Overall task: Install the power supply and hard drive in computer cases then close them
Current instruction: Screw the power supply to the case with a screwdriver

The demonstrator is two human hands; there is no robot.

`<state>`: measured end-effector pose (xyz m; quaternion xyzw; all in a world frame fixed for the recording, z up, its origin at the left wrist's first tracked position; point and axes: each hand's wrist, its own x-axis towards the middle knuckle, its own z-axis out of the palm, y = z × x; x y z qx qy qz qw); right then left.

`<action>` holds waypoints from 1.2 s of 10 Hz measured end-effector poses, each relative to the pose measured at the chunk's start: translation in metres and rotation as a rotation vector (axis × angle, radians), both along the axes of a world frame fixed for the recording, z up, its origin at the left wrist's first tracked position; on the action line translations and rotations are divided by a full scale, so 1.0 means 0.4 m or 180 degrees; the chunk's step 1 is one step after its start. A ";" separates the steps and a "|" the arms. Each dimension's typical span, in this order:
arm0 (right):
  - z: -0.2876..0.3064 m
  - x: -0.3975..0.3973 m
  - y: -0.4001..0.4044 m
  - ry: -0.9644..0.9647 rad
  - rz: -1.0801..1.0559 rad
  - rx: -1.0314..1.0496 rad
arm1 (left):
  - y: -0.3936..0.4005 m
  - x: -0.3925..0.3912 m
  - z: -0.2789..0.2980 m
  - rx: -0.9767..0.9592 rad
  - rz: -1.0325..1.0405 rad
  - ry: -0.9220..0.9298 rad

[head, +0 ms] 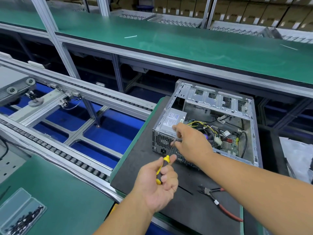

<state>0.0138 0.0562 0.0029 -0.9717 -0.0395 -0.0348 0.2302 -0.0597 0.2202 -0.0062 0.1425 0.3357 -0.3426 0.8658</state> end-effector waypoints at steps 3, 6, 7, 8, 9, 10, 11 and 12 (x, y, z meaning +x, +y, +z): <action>-0.004 0.000 0.000 -0.0075 -0.0004 -0.0073 | 0.006 0.000 -0.055 0.3169 -0.0388 -0.1885; -0.018 0.008 -0.003 -0.0173 -0.0033 -0.0031 | -0.002 0.000 -0.014 0.0303 0.0046 -0.0209; -0.017 0.008 -0.001 -0.0190 0.0012 -0.0036 | 0.019 0.010 -0.016 0.0350 -0.0073 -0.0183; -0.016 0.006 -0.003 -0.0201 0.0045 -0.0066 | 0.028 0.001 -0.019 0.0387 -0.0179 -0.0221; -0.017 0.006 -0.006 -0.0202 0.0065 -0.0091 | 0.020 -0.009 -0.031 0.0474 -0.0227 -0.0242; -0.017 0.006 -0.005 -0.0221 0.0108 -0.0120 | 0.023 -0.006 -0.033 0.0582 -0.0262 -0.0307; -0.016 0.006 -0.006 -0.0218 0.0109 -0.0115 | 0.020 -0.006 -0.023 0.0577 -0.0234 -0.0272; -0.019 0.006 -0.007 -0.0209 0.0107 -0.0107 | 0.016 -0.009 -0.018 0.0506 -0.0194 -0.0225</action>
